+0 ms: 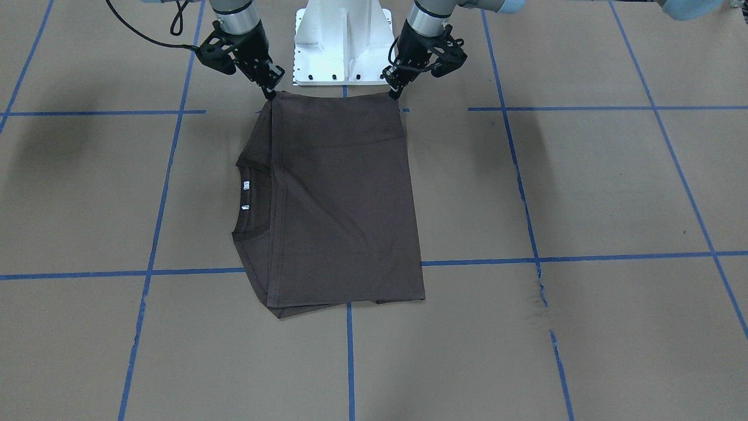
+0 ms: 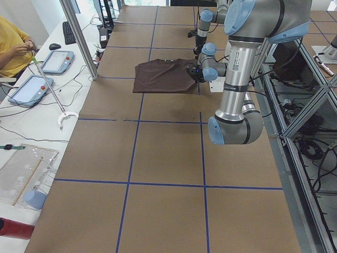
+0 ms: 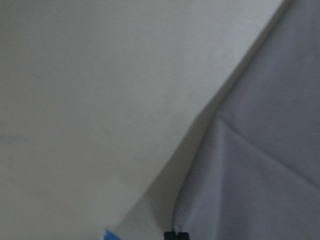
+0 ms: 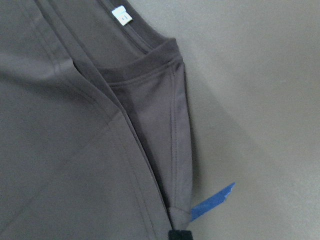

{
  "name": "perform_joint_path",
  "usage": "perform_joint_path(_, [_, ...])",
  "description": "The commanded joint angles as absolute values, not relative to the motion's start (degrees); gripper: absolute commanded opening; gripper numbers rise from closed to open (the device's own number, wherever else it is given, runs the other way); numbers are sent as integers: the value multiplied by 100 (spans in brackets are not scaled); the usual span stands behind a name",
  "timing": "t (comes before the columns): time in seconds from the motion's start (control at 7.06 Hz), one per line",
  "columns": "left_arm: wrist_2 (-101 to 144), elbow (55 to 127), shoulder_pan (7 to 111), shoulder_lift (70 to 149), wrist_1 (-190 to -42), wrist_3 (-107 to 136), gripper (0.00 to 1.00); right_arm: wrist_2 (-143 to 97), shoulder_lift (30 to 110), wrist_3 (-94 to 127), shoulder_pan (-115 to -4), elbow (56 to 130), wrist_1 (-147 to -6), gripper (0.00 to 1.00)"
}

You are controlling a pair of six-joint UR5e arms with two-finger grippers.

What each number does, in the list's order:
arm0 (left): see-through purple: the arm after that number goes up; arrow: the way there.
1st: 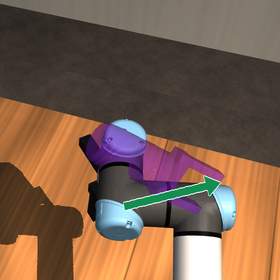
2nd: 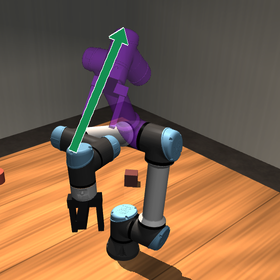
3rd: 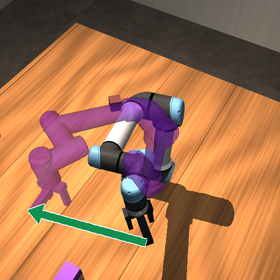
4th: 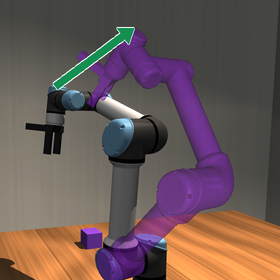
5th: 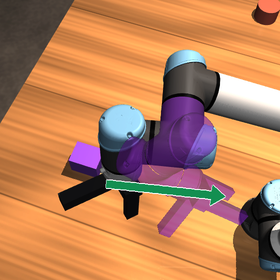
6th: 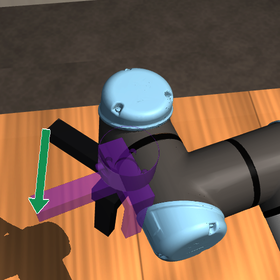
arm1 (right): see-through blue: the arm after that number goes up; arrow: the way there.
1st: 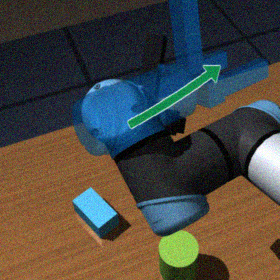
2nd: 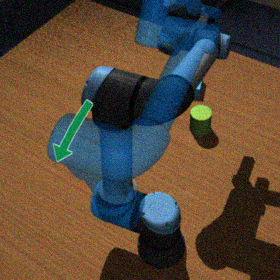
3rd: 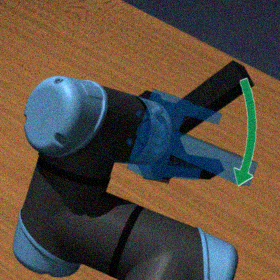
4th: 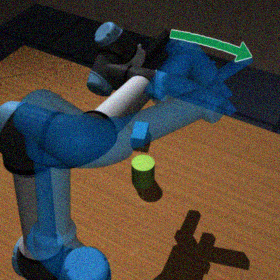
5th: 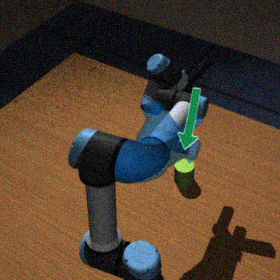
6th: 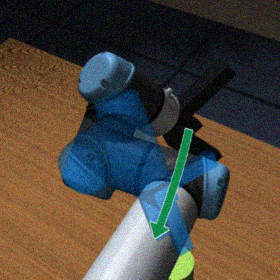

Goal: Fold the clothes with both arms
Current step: 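Grasp both near corners of the shirt with both grippers, then lift both near corners and fold them over toward the collar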

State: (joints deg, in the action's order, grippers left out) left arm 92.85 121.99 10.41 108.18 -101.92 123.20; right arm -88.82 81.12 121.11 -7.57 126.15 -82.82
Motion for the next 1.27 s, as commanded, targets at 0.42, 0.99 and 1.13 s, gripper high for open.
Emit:
perform_joint_path(0.42, [9562,12219,2528,11459,-9826,11699,0,-10007,6358,11227,-2860,12361,-10167,0])
perform_joint_path(0.99, [9527,11137,3190,11839,-10369,11039,0,-10143,5792,10758,-3419,11391,-10116,0])
perform_joint_path(1.13, [9527,11136,3225,11882,-10380,11039,0,-10143,5792,10749,-3454,11382,-10116,0])
